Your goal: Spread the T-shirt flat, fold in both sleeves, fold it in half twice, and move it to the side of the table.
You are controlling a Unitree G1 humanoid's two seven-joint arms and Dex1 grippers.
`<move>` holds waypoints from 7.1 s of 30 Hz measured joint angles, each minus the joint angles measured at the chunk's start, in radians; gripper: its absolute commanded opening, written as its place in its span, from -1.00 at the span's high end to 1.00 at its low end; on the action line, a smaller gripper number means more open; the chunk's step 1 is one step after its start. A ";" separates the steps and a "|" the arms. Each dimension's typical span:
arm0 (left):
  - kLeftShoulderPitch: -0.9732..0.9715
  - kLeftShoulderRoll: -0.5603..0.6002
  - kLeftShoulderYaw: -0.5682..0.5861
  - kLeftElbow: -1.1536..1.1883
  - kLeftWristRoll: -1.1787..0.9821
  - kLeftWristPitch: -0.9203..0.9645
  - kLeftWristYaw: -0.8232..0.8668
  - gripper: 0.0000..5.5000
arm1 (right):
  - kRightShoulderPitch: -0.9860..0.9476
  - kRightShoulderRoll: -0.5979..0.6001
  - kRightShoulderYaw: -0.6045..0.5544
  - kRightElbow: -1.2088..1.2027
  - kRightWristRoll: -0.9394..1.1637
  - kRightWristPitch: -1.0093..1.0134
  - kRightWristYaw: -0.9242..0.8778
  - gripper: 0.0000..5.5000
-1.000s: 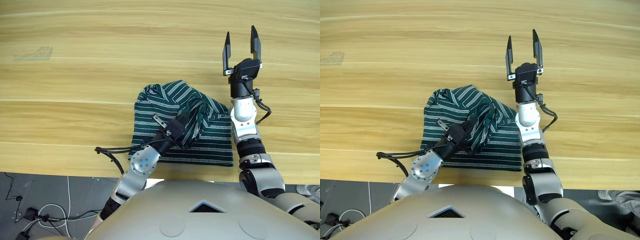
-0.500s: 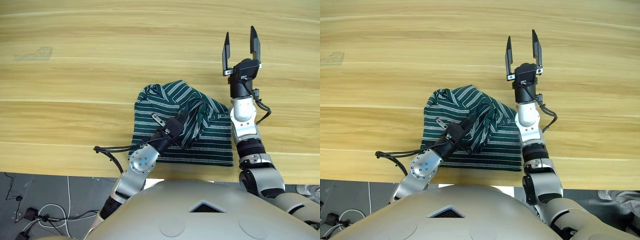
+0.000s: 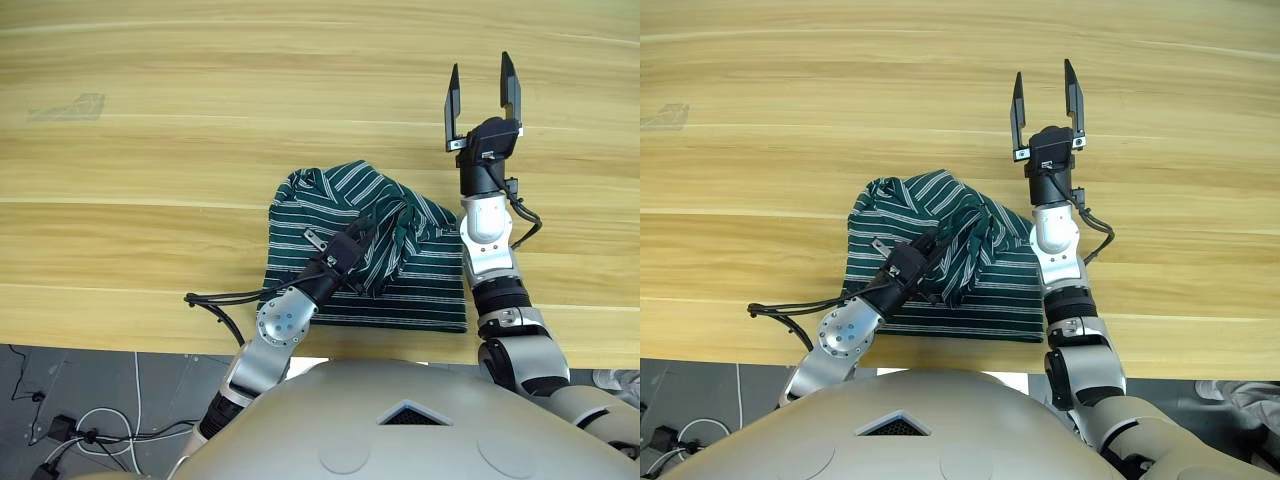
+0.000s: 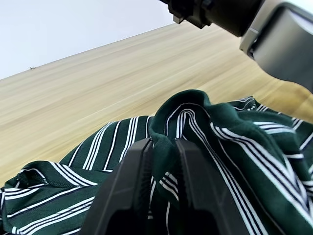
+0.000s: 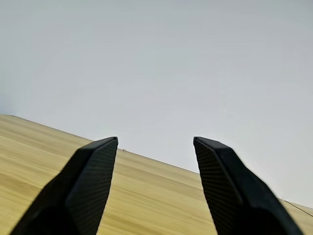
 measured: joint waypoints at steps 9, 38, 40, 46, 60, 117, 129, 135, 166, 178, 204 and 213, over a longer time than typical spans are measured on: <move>0.020 -0.007 0.003 -0.013 -0.066 0.042 -0.033 0.39 | 0.000 0.000 0.000 0.000 0.000 0.000 0.000 -0.04; -0.004 -0.022 0.012 0.038 -0.064 0.053 -0.018 -0.25 | 0.000 0.000 0.003 0.000 -0.001 0.001 0.000 -0.04; -0.006 -0.023 0.013 0.040 -0.064 0.052 -0.015 -0.25 | 0.000 0.000 0.003 0.000 -0.001 0.001 0.000 -0.04; -0.013 -0.023 0.013 0.044 -0.063 0.039 -0.002 -0.07 | 0.000 0.000 0.003 0.000 -0.001 0.001 0.000 -0.04; -0.013 -0.023 0.016 0.044 -0.064 0.039 -0.002 0.70 | 0.000 0.000 0.003 0.000 -0.001 0.000 0.000 -0.04; -0.146 0.008 0.227 0.008 -0.105 0.051 -0.044 1.00 | 0.745 -0.258 0.384 -0.961 0.093 0.490 0.470 -0.04; -0.142 0.000 0.261 -0.038 -0.121 0.033 -0.032 1.00 | 0.723 -0.222 0.357 -0.879 -0.027 0.480 0.382 -0.04; -0.143 -0.001 0.266 -0.063 -0.122 0.020 -0.032 1.00 | 0.704 -0.204 0.367 -0.859 -0.056 0.479 0.368 -0.04; -0.142 0.017 0.280 -0.064 -0.091 -0.010 -0.023 1.00 | 0.683 -0.181 0.357 -0.685 -0.097 0.450 0.313 0.99; -0.235 0.108 0.355 -0.006 -0.042 -0.027 -0.043 1.00 | 0.516 -0.213 0.246 -0.738 -0.026 0.472 0.358 0.99; -1.572 0.410 0.137 1.046 0.225 -0.467 -0.342 1.00 | -0.905 -0.319 0.111 0.399 0.118 0.304 0.646 0.99; -0.688 0.679 0.145 0.200 0.091 -0.384 -0.595 1.00 | -0.118 -0.391 0.185 -0.324 0.287 0.522 0.911 0.99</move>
